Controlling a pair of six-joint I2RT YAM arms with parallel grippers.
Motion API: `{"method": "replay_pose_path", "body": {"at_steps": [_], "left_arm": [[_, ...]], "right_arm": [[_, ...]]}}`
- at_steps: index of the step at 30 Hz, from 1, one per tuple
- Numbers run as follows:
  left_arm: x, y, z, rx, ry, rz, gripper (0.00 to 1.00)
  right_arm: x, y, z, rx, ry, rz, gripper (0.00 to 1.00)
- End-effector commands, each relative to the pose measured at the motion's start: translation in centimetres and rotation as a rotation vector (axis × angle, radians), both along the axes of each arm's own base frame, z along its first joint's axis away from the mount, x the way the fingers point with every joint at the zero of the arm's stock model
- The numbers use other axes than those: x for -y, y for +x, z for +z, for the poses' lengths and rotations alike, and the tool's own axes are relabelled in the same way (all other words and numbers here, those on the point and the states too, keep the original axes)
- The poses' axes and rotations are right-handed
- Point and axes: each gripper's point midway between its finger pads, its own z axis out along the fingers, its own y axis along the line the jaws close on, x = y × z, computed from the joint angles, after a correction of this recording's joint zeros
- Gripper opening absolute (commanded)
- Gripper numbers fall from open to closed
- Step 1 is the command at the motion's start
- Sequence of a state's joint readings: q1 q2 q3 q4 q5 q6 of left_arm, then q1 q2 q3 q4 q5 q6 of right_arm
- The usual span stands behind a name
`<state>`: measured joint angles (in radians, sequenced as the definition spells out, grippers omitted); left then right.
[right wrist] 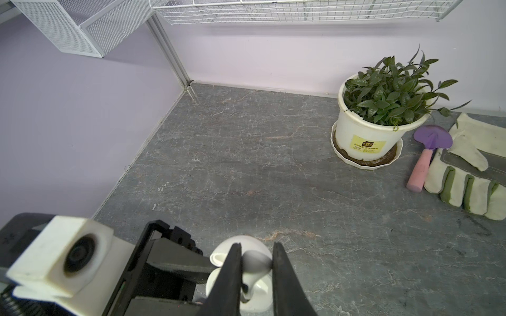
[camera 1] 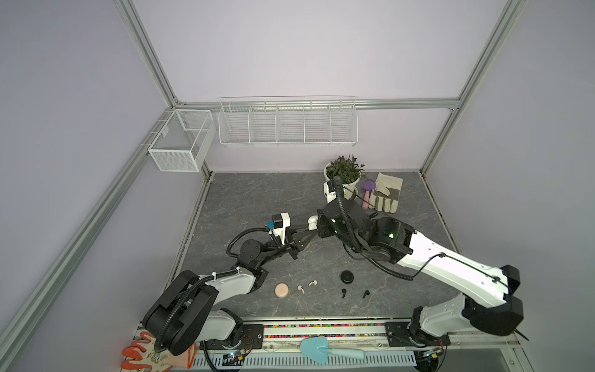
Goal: Insert wireless bluetooth earbuds into charging case
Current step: Insert the wireless bluetooth earbud into the charging case.
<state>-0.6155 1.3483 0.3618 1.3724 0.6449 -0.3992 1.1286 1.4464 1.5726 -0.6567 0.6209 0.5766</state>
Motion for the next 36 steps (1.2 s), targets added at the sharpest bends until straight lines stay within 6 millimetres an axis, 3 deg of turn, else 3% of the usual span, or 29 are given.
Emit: {"method": "replay_pose_path", "body": {"at_steps": [1, 36], "left_arm": [[-0.2, -0.6, 1.5, 0.069, -0.031, -0.004, 0.00], [-0.4, -0.9, 1.6, 0.078, -0.033, -0.002, 0.00]], "right_arm": [[0.0, -0.3, -0.6, -0.012, 0.022, -0.014, 0.21], [-0.9, -0.5, -3.1, -0.081, 0.072, -0.021, 0.21]]}}
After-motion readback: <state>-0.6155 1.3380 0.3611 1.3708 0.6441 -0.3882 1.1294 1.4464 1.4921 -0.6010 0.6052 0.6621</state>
